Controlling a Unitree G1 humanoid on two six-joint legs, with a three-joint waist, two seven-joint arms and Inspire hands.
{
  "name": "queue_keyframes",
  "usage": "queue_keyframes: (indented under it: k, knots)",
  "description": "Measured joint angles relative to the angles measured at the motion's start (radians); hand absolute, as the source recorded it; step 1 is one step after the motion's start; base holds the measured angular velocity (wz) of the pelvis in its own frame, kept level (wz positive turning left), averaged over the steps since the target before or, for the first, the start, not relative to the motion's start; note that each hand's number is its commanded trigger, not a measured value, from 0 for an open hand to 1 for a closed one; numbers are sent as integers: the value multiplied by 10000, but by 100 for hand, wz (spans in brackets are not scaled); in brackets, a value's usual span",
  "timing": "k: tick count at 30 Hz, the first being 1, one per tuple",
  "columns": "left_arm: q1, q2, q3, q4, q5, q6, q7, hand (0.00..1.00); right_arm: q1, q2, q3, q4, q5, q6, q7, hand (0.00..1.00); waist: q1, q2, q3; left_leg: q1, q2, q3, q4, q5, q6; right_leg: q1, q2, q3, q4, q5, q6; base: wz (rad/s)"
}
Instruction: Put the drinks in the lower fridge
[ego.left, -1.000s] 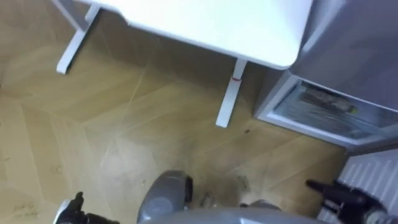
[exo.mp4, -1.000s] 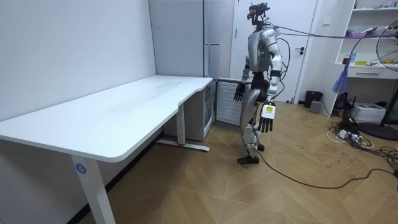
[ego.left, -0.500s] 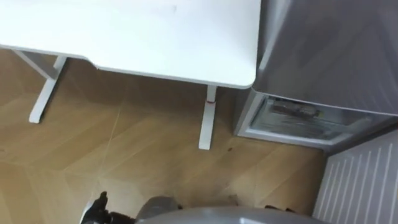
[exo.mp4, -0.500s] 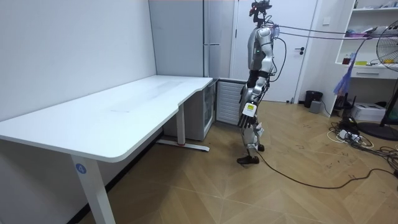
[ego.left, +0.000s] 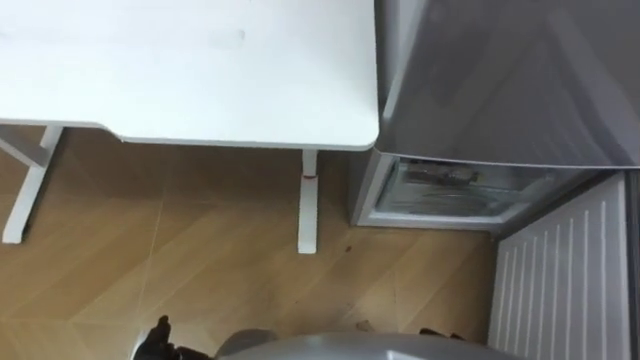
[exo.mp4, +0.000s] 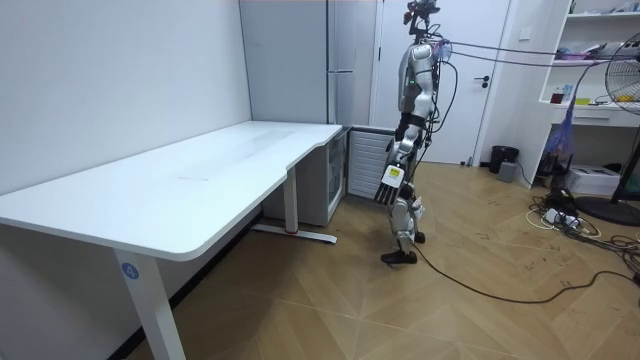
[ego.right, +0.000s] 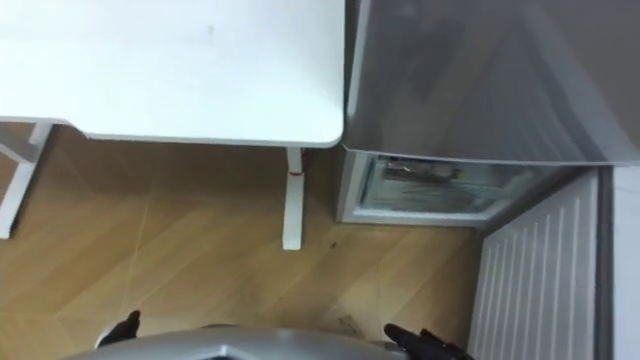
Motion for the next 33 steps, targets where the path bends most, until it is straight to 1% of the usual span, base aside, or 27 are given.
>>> queue_keyframes:
  k: [6, 9, 10, 11, 15, 17, 19, 20, 21, 22, 23, 24, 26, 27, 29, 30, 31, 32, 33]
  knots:
    - [-36, -26, 107, 34, -15, 1, 30, 0, -110, 38, -2, 189, -92, 34, -103, 0, -12, -60, 24, 126, -4, 23, 3, 0, -1, 97, 10, 21, -104, 25, -9, -6]
    - [-64, -78, 178, 38, -4, 54, 148, 0, -157, 44, -34, 159, -367, 113, -293, 0, -9, -101, 35, 139, 1, 28, -2, -1, -1, 92, 11, 31, -104, 47, -9, -5]
    - [-86, -93, 298, 40, 2, 66, 145, 0, -210, 44, -145, 115, -522, 120, -349, 0, -9, -66, 15, 134, 8, 31, -9, -1, 0, 69, 17, 58, -103, 49, -11, -10]
    - [-106, -102, 409, 42, -7, 69, 144, 0, -309, 43, -293, 109, -853, 132, -423, 0, -13, -73, 12, 129, 8, 11, -5, -1, 0, 47, 23, 49, -105, 52, -15, -11]
    - [-137, -101, 436, 29, -4, 68, 149, 0, -516, 36, -506, -208, -1756, 178, -739, 0, -131, -101, -1, 137, 16, 19, 1, -1, 0, 42, 35, 57, -99, 60, -26, -6]
    - [-128, -86, 477, 30, 13, 66, 144, 0, -600, -12, -708, -383, -2347, 211, -799, 0, -212, -119, 9, 141, 17, -5, 37, -1, 0, 32, 43, 104, -100, 70, -43, -7]
    - [-158, -80, 792, 29, 15, -7, 106, 0, -696, -186, -1020, -460, -2861, 207, -924, 0, -206, -138, 5, 129, 17, -3, 37, -1, 1, 0, 58, 161, -101, 98, -52, -8]
    - [-169, -64, 934, 30, 17, -30, 106, 0, -689, -282, -1257, -596, -2977, 205, -1050, 0, -216, -171, 18, 133, 16, -5, 18, -2, 2, -5, 58, 172, -96, 99, -53, -5]
    - [-167, -62, 994, 36, 18, -33, 109, 0, -687, -340, -1334, -698, -3040, 202, -1111, 0, -215, -198, 12, 134, 16, -4, 3, -2, 2, -14, 58, 188, -92, 99, -53, -7]
    - [-153, -60, 1151, 37, 19, -37, 107, 0, -686, -442, -1595, -990, -3279, 205, -1214, 0, -206, -240, -8, 142, 14, -3, -26, -2, 3, -36, 65, 257, -91, 101, -56, -9]
    - [-147, -51, 1205, 44, 22, -36, 111, 0, -687, -497, -1729, -1168, -3431, 197, -1267, 0, -220, -246, -6, 143, 14, -3, -32, -2, 3, -51, 69, 280, -92, 104, -61, -12]
    - [-151, -11, 1251, 49, 111, -39, 120, 0, -675, -593, -1988, -1594, -3669, 175, -1428, 0, -254, -275, -5, 145, 15, -4, -35, 0, 5, -70, 74, 294, -95, 115, -71, -8]
    - [-154, 71, 1257, 5, 270, -67, 164, 0, -618, -848, -2093, -2434, -4061, 11, -1636, 0, -320, -355, -19, 177, 13, -9, -65, 9, 16, -57, 78, 320, -99, 119, -74, -3]
    - [-154, 86, 1261, 2, 356, -76, 169, 0, -596, -886, -2154, -2658, -4179, -4, -1675, 0, -332, -377, -15, 205, 12, -8, -82, 13, 16, -38, 79, 326, -100, 120, -74, 0]
    - [-156, 143, 1261, -12, 436, -120, 176, 0, -481, -911, -2342, -3228, -4427, -183, -1862, 0, -344, -413, -15, 238, 14, -10, -100, 13, 15, -19, 87, 337, -101, 121, -72, 0]
    - [-157, 194, 1261, -20, 432, -167, 205, 0, -477, -913, -2353, -3428, -4639, -328, -1965, 0, -362, -457, -41, 255, 18, -5, -101, 16, 10, -18, 89, 338, -101, 121, -73, 0]
    - [-131, 242, 1257, -83, 431, -201, 225, 0, -472, -912, -2353, -3548, -4879, -378, -2014, 0, -392, -480, -66, 283, 18, -2, -86, 21, 3, -4, 93, 354, -102, 122, -73, -4]
    - [-39, 256, 1251, -235, 433, -209, 317, 0, -436, -905, -2352, -3746, -5172, -379, -2084, 0, -415, -548, -73, 296, 18, 9, -85, 22, 2, -3, 97, 398, -100, 122, -73, -4]
    - [0, 256, 1250, -268, 433, -247, 368, 0, -420, -907, -2356, -3861, -5296, -379, -2107, 0, -422, -562, -68, 302, 18, 23, -85, 22, 2, -7, 99, 438, -100, 123, -72, -9]
